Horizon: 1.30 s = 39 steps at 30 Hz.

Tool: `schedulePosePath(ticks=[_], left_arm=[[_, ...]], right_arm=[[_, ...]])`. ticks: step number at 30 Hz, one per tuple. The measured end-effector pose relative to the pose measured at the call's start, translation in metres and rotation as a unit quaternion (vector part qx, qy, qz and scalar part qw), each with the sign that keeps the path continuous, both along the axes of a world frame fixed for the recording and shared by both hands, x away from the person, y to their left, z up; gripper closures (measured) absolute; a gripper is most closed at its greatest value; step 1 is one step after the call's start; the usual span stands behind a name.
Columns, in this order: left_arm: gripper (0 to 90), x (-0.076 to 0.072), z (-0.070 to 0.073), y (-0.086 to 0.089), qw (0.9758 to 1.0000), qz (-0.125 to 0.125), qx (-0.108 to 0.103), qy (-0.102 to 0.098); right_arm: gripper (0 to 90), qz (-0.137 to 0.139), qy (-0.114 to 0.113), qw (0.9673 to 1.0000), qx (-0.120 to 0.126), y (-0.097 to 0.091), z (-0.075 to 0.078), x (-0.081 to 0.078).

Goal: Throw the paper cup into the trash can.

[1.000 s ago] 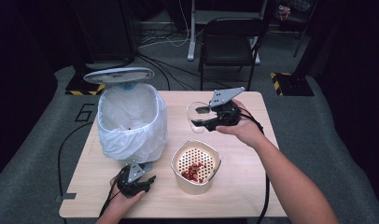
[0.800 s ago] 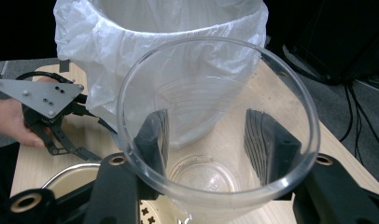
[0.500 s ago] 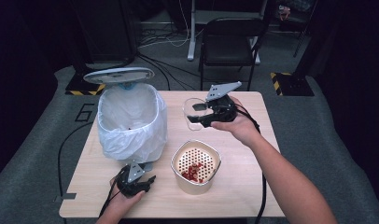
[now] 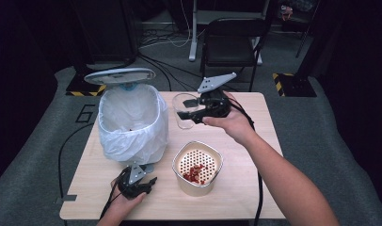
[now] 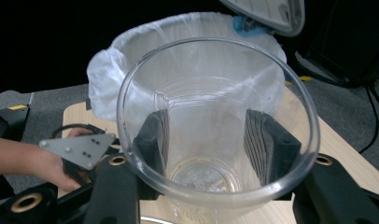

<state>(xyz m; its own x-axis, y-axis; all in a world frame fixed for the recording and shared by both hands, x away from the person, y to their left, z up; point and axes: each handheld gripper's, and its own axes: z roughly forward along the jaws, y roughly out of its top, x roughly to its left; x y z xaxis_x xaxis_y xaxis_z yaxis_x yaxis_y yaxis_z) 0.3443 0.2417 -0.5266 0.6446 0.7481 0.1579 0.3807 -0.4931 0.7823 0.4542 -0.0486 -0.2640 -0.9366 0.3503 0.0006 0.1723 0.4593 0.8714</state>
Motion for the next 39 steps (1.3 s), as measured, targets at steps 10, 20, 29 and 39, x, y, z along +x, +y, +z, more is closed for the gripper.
schedulePosePath(ticks=[10,20,29,39], left_arm=[[37.2,0.0,0.001,0.001,0.9999,-0.005,0.002,0.01],[37.2,0.0,0.001,0.001,0.9999,-0.004,-0.001,0.011],[37.1,0.0,0.001,0.001,0.9999,-0.004,0.001,0.01],[37.2,0.0,0.001,0.001,0.9999,-0.004,0.002,0.009]], right_arm=[[50.4,0.011,-0.004,0.9999,0.002,0.036,0.033,-0.005],[50.2,0.017,0.0,0.9999,0.0,0.081,0.033,0.006],[49.8,0.016,0.012,0.9998,-0.007,0.107,0.02,0.017],[49.2,0.002,0.013,0.9999,0.001,0.124,0.008,0.026]])
